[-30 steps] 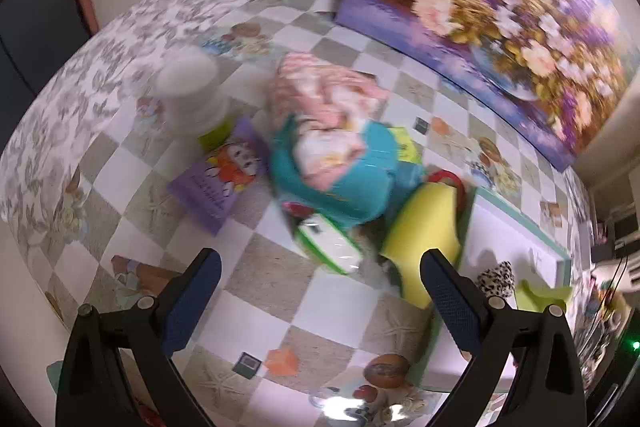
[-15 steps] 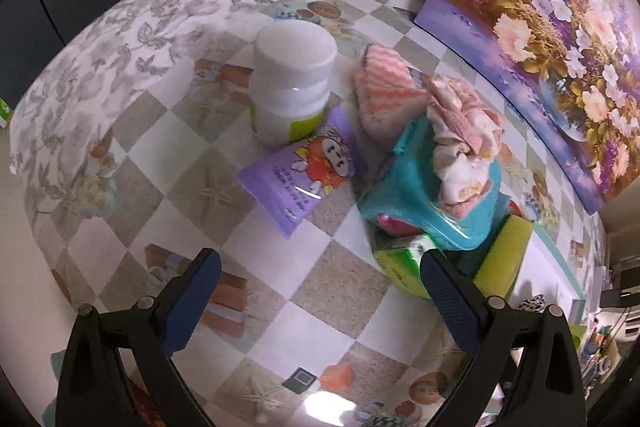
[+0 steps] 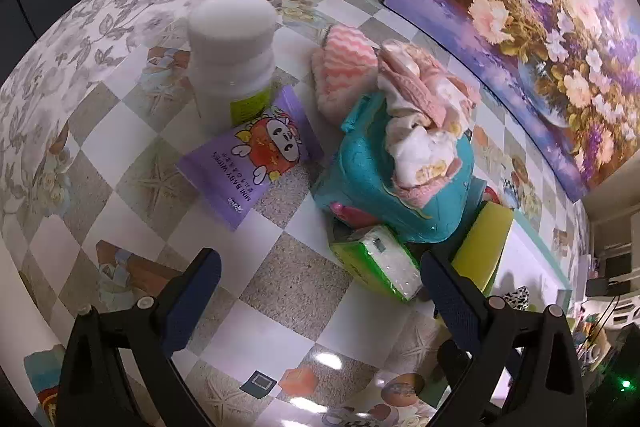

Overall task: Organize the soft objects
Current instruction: 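Move both open tools toward the pile beside the teal box, then grasp the green-white wipes pack with the left tool while the right tool grasps the yellow sponge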

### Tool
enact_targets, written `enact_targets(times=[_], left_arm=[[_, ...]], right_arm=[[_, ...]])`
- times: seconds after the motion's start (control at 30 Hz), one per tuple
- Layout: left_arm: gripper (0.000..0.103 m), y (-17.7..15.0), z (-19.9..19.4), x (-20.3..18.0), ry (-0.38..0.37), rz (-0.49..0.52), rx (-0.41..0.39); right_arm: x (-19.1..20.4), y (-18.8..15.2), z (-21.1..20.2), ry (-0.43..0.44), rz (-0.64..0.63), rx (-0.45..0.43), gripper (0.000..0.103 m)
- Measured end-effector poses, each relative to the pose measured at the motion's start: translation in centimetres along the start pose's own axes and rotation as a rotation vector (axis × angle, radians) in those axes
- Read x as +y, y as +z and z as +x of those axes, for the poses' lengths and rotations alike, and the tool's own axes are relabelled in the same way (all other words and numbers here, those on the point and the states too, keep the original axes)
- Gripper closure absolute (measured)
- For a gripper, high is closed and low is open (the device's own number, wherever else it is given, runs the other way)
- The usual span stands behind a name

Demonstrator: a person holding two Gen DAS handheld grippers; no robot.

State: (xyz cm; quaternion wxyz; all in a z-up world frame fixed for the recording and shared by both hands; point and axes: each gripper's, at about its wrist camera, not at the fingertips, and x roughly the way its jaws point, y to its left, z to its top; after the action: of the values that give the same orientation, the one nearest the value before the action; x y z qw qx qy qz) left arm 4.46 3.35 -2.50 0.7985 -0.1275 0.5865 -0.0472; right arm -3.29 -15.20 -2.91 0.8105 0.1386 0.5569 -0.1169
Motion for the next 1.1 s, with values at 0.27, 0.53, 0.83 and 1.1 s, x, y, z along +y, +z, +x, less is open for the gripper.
enact_targets(times=[0.27,0.53,0.83,1.1], left_arm=[[0.003,0.4,1.0,-0.6,-0.001,0.004,0.028],[0.003,0.7,2.2,-1.6,0.013,0.014,0.05],[0.004,0.6,3.7,-1.6,-0.009,-0.026,0.092],[0.033,0.2,5.1,-1.7,-0.095,-0.061,0.147]], right_arm=[[-0.2,1.1,0.4,-0.003,-0.058,0.001,0.0],[0.4,1.6,1.6,-0.004,-0.121,0.007,0.0],[0.3,1.5,1.2,0.001,-0.117,-0.028,0.0],[1.0,1.4,1.0,0.018,-0.148,-0.054,0.0]])
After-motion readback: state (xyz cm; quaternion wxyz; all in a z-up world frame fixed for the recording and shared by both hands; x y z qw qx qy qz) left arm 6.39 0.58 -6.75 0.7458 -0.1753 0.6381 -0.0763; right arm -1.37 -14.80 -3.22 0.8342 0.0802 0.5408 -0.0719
